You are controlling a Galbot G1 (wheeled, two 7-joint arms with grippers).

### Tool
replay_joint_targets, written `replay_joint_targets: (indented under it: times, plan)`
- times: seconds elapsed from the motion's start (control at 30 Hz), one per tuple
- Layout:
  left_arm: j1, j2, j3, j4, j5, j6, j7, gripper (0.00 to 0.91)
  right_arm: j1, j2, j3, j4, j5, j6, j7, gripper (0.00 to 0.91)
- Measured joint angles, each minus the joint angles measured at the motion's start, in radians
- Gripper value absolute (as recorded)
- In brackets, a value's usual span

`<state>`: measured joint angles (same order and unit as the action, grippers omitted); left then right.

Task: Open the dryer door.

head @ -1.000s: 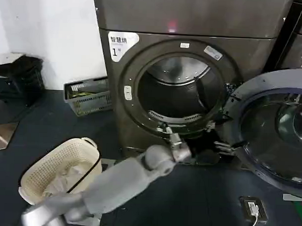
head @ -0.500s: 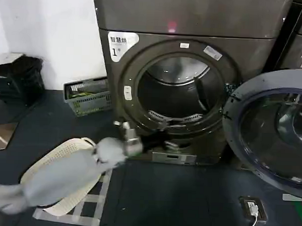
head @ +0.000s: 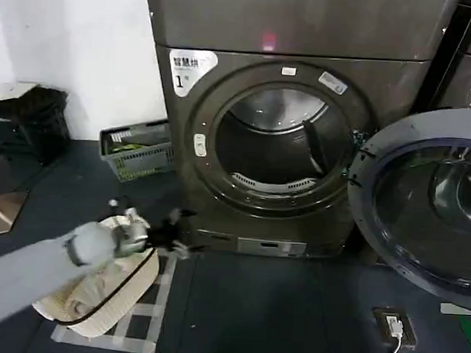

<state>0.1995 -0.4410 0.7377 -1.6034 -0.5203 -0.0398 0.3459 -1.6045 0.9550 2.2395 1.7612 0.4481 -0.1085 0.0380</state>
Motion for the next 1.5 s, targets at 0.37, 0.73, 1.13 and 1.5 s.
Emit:
replay_joint_targets:
  times: [0.37,0.73,1.13,1.5]
  plan:
    - [0.080,0.132,-0.072,0.065,0.095,0.122,0.061,0.907,-0.004,-0.009,0.005,-0.007,0.001,-0.001,0.007,0.907]
    - [0.234,0.211,-0.205,0.094,0.174,0.151,0.133,0.907,0.001,-0.013,-0.002,0.007,0.001,-0.006,0.012,0.907]
    - [0.437,0.270,-0.390,0.118,0.212,0.151,0.157,0.907,0.013,-0.018,-0.019,-0.004,-0.002,-0.003,0.009,0.907]
    - [0.461,0.285,-0.408,0.142,0.236,0.158,0.187,0.907,0.008,-0.019,-0.014,0.001,0.000,-0.002,0.007,0.907]
